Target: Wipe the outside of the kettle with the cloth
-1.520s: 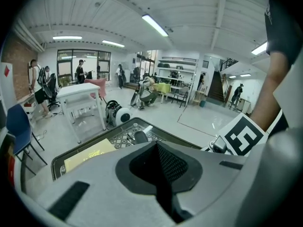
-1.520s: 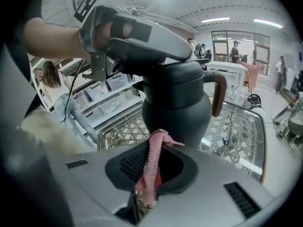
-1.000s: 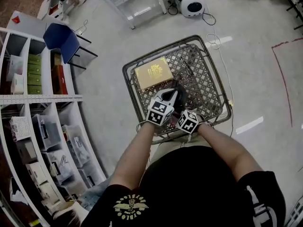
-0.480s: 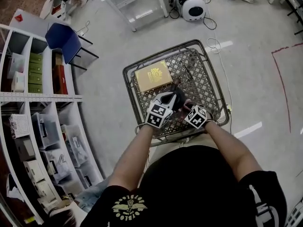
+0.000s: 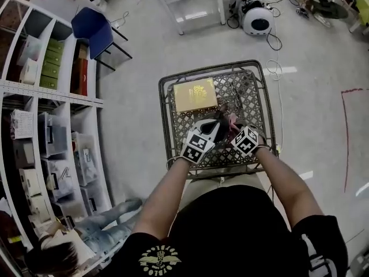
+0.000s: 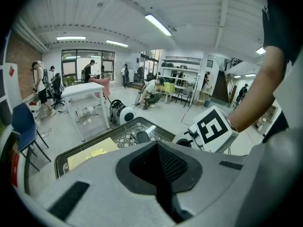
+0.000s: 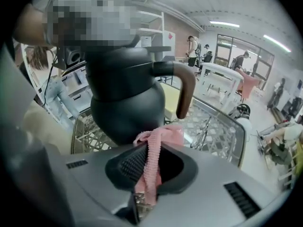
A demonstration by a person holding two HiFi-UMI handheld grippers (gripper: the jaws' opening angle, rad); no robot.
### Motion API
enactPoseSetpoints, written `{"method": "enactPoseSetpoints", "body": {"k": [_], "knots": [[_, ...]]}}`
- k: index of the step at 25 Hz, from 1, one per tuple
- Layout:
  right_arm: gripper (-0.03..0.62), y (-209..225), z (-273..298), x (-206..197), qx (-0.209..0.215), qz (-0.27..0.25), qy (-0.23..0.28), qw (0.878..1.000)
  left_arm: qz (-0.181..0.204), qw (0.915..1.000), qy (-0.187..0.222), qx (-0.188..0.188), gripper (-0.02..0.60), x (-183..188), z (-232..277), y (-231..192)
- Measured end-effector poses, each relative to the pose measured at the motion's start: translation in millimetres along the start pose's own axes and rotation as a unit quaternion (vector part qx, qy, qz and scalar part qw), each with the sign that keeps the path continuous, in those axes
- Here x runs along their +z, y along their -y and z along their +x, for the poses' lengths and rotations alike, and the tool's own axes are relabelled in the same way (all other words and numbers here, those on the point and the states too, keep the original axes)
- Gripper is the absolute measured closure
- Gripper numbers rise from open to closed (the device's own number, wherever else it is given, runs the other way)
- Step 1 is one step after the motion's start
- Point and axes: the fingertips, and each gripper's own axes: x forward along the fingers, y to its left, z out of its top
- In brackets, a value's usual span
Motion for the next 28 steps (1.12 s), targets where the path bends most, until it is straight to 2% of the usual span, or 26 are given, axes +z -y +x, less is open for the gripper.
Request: {"method": "enactPoseSetpoints", "body": {"k": [5, 10, 17, 21, 28], "knots": [[0.551, 18.0, 3.9, 16.0, 0.003, -0.032, -0.001, 0.999, -0.006, 0.9998, 0.002, 0.018, 0.575, -0.3, -1.0, -1.3], [0.551, 15.6, 11.9, 13.5, 0.016, -0.027, 0.006, 0.999, -0.008, 0.9995, 0.005, 0.029, 0.576, 1.4, -1.3, -8.1], [0.551, -25.9, 12.8, -13.0, 0.047, -0.011, -0.004, 0.999, -0.016, 0.9994, 0.002, 0.031, 0.575, 0.6, -0.5, -7.3], [0.551, -55.3, 18.5, -18.9, 0.075, -0.021, -0.007, 0.997, -0.016, 0.9993, 0.004, 0.035, 0.577, 2.3, -0.6, -11.0], [0.551, -117.1, 24.4, 0.9, 0.126, -0.06, 0.004, 0.99, -0.012, 0.9994, 0.005, 0.032, 0.576, 2.6, -2.1, -8.1]]}}
